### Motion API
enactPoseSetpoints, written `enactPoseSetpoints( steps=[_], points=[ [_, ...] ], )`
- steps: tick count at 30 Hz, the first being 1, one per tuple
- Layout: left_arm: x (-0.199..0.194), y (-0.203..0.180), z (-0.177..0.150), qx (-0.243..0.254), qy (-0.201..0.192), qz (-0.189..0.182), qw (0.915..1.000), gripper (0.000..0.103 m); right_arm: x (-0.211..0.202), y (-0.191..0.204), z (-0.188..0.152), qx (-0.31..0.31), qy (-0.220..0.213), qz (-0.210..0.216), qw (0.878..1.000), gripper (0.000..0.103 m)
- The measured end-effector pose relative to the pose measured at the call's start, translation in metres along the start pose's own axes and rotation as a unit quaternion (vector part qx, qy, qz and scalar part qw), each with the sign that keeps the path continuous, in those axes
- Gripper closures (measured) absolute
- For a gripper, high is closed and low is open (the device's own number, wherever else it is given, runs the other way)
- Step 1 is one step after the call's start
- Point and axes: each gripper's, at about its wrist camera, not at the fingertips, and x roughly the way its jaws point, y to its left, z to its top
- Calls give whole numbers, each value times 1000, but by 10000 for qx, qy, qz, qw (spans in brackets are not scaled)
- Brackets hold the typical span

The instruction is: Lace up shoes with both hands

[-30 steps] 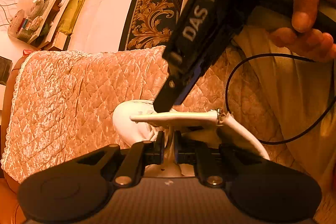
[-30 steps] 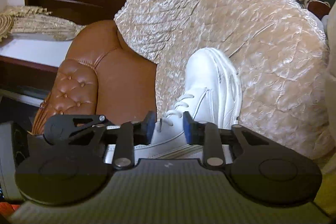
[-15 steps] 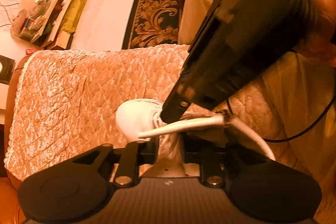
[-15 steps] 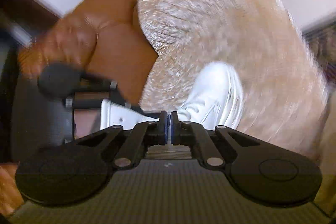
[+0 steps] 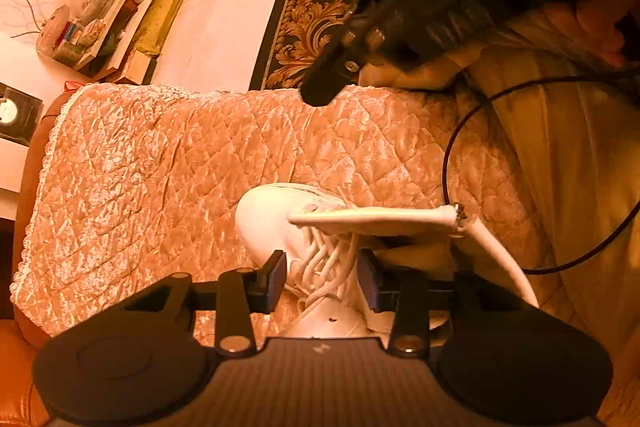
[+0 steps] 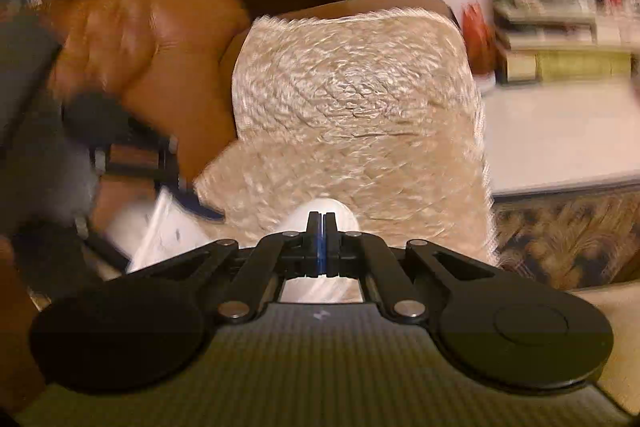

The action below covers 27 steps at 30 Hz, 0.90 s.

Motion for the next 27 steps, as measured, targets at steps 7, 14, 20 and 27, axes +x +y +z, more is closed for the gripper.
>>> enactPoseSetpoints(
  steps=[7, 14, 20, 27],
  points=[
    [1, -1, -2, 11, -27, -182, 9998, 83, 24, -55, -27, 2673, 608, 1321, 9526, 84],
    [2, -1, -3, -17, -54, -246, 9997, 88, 39, -65, -39, 3505, 658, 1756, 9176, 62],
    [5, 1, -3, -32, -39, -283, 9996, 88, 56, -47, -38, 3224, 984, 1814, 9238, 78],
    [6, 3, -1, -147, -40, -244, 9996, 78, 47, -37, -30, 2769, 1033, 1536, 9429, 94]
  ],
)
